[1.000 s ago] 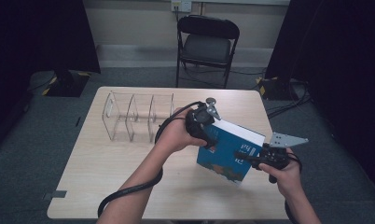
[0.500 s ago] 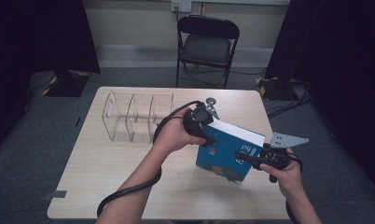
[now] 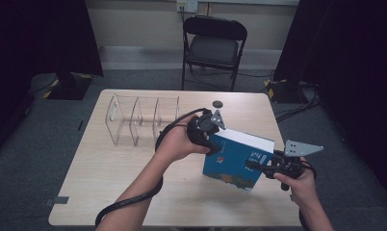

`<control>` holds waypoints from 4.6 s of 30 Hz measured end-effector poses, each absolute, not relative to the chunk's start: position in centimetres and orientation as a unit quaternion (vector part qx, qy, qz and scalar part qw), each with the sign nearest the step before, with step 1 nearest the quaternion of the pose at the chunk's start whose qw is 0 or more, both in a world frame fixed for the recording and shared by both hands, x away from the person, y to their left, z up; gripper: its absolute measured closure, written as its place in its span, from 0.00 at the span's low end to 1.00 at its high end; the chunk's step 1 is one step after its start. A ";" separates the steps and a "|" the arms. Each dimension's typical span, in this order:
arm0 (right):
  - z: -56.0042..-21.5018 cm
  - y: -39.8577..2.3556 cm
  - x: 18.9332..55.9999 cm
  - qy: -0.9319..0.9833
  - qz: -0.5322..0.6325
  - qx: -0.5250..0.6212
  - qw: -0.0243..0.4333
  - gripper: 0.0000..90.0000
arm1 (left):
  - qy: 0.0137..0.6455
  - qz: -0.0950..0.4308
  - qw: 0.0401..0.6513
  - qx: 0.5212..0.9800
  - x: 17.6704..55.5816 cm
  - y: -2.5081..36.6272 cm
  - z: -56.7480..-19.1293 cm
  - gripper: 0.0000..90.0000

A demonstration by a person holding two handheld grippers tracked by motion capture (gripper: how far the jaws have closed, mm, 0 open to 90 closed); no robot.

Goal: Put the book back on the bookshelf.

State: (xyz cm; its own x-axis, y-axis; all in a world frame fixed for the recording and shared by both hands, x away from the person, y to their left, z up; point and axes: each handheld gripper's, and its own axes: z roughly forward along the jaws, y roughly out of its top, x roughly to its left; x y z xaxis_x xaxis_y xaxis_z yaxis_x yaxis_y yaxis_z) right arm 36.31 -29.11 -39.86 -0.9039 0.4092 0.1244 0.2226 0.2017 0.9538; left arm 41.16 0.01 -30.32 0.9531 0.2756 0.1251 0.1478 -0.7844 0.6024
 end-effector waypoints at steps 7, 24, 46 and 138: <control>-39.8 -29.2 36.4 0.773 0.598 0.199 0.078 0.66 | 0.112 0.099 0.311 0.939 41.6 -0.2 -30.2 0.41; -39.8 -29.3 36.6 0.776 0.597 0.187 0.077 0.67 | 0.102 0.078 0.315 0.940 41.7 -1.4 -30.0 0.33; -41.1 -29.6 36.5 0.758 0.604 0.228 0.097 0.40 | 0.121 0.022 0.273 0.954 39.6 -0.8 -28.7 0.63; -49.0 -33.5 35.1 0.825 0.432 0.341 0.130 0.23 | 0.153 0.010 0.259 0.954 38.6 -1.7 -30.5 0.69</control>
State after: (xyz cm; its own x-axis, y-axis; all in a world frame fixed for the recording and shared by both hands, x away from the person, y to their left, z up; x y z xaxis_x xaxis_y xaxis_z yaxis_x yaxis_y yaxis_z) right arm 35.14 -33.52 -48.96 -0.7329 0.6756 0.0796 0.4505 0.3943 0.8010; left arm 38.63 -1.68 -30.50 0.9531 0.2967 -0.0604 0.2865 -0.8191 0.4970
